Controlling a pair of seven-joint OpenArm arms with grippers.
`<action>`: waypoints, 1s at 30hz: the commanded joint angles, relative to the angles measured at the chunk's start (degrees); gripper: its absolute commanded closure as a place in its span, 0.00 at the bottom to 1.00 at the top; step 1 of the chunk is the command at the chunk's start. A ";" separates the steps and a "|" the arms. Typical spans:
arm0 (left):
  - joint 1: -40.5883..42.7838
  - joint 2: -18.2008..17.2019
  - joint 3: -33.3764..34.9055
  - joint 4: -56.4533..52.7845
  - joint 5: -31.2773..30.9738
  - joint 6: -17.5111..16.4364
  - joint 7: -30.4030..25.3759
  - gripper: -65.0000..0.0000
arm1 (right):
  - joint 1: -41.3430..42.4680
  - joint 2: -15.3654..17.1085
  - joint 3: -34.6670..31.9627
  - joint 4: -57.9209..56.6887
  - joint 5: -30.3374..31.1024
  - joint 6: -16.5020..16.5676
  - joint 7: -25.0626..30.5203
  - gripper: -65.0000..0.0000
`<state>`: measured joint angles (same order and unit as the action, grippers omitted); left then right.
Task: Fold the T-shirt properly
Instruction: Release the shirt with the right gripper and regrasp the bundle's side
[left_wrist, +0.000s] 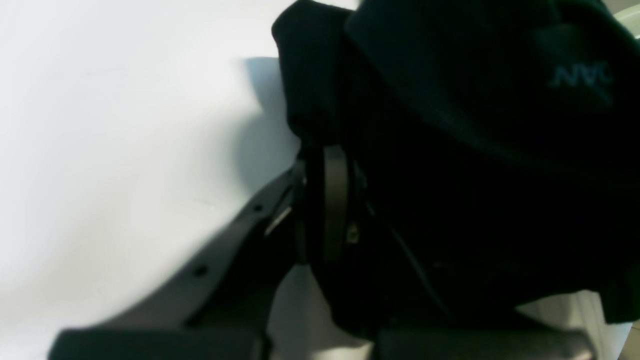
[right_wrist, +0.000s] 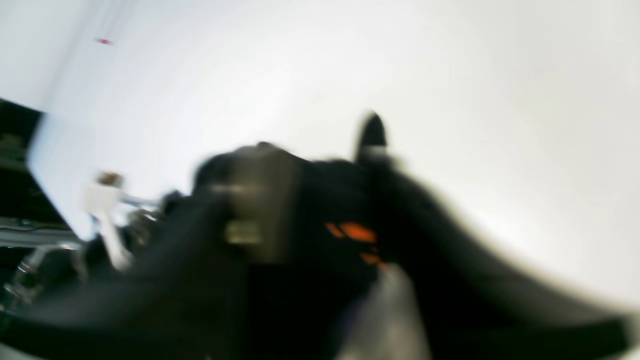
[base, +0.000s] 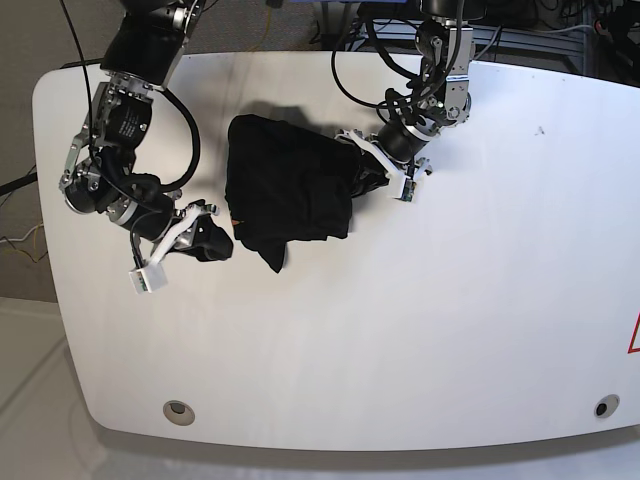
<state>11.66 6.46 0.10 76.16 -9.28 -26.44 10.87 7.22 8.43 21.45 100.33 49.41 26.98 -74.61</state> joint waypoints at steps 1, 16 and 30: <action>1.13 -0.44 -0.14 -0.78 3.96 1.95 6.05 0.99 | -0.41 0.59 0.04 1.16 1.63 0.31 0.72 1.00; 1.04 -0.44 -0.14 -0.78 3.96 1.95 6.05 0.99 | -8.06 -3.11 -0.05 8.19 1.27 0.31 -0.42 1.00; 1.04 -0.44 -0.14 -0.78 3.96 1.86 6.05 0.99 | -10.17 -3.02 -0.05 8.02 -1.45 1.02 -0.42 1.00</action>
<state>11.73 6.46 0.05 76.16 -9.28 -26.48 10.87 -3.31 4.91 21.23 107.31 49.01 27.00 -76.09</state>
